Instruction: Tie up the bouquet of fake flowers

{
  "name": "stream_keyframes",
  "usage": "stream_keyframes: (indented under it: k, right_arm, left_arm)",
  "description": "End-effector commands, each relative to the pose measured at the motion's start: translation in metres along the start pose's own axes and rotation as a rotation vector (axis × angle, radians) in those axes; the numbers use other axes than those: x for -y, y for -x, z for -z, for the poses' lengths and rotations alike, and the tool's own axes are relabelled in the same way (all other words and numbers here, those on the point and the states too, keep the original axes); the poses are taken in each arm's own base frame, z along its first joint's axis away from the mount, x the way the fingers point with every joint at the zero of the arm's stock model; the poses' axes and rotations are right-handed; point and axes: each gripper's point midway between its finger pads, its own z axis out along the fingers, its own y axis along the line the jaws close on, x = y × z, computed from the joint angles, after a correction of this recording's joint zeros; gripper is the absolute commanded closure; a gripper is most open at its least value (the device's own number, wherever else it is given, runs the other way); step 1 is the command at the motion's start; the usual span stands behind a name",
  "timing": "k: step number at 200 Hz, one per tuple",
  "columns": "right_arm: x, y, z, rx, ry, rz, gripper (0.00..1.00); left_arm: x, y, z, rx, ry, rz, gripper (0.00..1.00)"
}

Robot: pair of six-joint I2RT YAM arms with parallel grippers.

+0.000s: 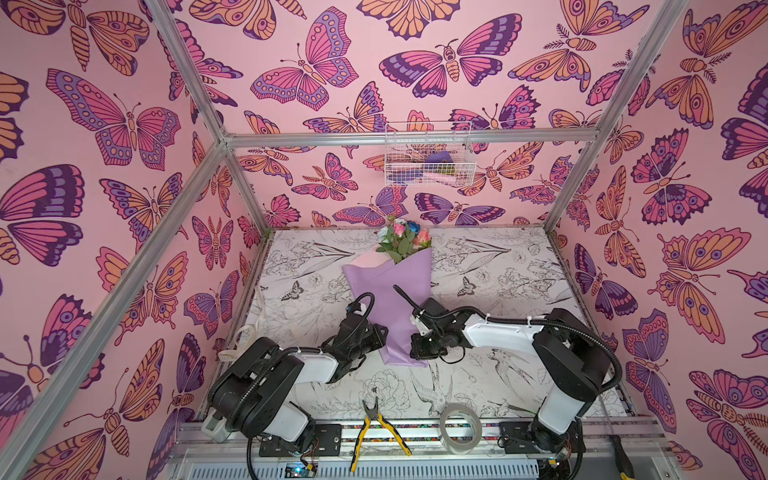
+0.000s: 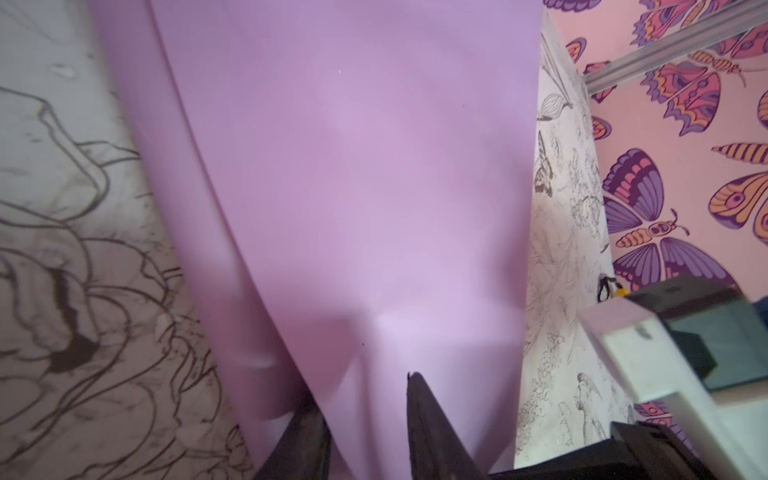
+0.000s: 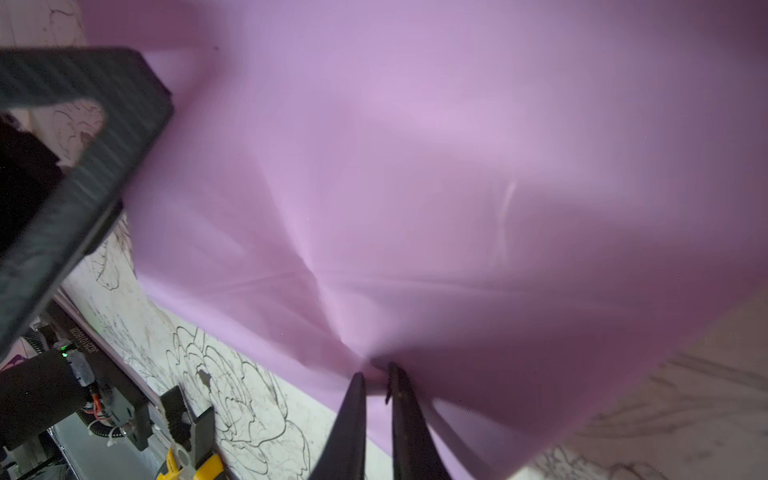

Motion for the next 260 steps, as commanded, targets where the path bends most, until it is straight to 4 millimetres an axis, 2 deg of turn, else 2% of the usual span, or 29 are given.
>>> stream_keyframes:
  k: [1,24,27,31,36,38,41,61,97,130,134,155,207,235,260]
  right_arm:
    - [0.005,-0.007,-0.007,-0.016,-0.014,-0.016,0.85]
    - [0.006,-0.008,-0.006,-0.012,-0.016,-0.020,0.84]
    - [0.005,-0.007,-0.006,-0.011,-0.013,-0.018,0.85]
    - [0.004,-0.007,-0.006,-0.010,-0.011,-0.020,0.85]
    - [0.003,-0.006,-0.006,-0.008,-0.009,-0.020,0.85]
    - [0.004,-0.007,-0.006,-0.008,-0.009,-0.019,0.85]
    - [0.003,-0.006,-0.006,-0.007,-0.006,-0.020,0.85]
    - [0.001,-0.004,-0.005,0.002,0.001,-0.018,0.85]
    - [-0.001,-0.003,-0.006,0.002,0.008,-0.019,0.85]
    - [-0.002,-0.002,-0.008,0.007,0.013,-0.024,0.85]
    - [-0.002,-0.002,-0.008,0.007,0.015,-0.024,0.85]
    - [-0.004,-0.001,-0.009,0.003,0.020,-0.025,0.85]
    - [-0.006,0.000,-0.010,-0.001,0.023,-0.025,0.85]
    - [-0.006,0.000,-0.010,0.000,0.022,-0.027,0.85]
    - [-0.006,0.000,-0.010,-0.001,0.020,-0.029,0.85]
  left_arm:
    - [-0.023,-0.007,0.014,0.018,0.081,0.062,0.63]
    - [-0.021,0.009,0.028,0.068,0.092,0.074,0.49]
    - [-0.012,0.016,0.032,0.091,0.068,0.068,0.47]
    - [-0.011,0.019,0.035,0.093,0.073,0.060,0.46]
    - [-0.015,0.019,0.038,0.087,0.092,0.054,0.43]
    - [-0.005,0.027,0.039,0.102,0.077,0.049,0.43]
    - [-0.002,0.032,0.041,0.108,0.077,0.043,0.42]
    - [0.001,0.052,0.051,0.128,0.082,0.035,0.41]
    - [-0.010,0.077,0.056,0.097,0.084,0.077,0.44]
    - [-0.014,0.083,0.045,0.044,0.089,0.070,0.48]
    - [-0.021,0.079,0.038,0.019,0.109,0.076,0.48]
    - [-0.026,0.078,0.024,-0.019,0.111,0.068,0.46]
    - [-0.022,0.086,-0.001,-0.055,0.070,0.056,0.51]
    - [-0.024,0.087,-0.011,-0.072,0.059,0.060,0.61]
    - [-0.026,0.088,-0.016,-0.080,0.055,0.064,0.76]
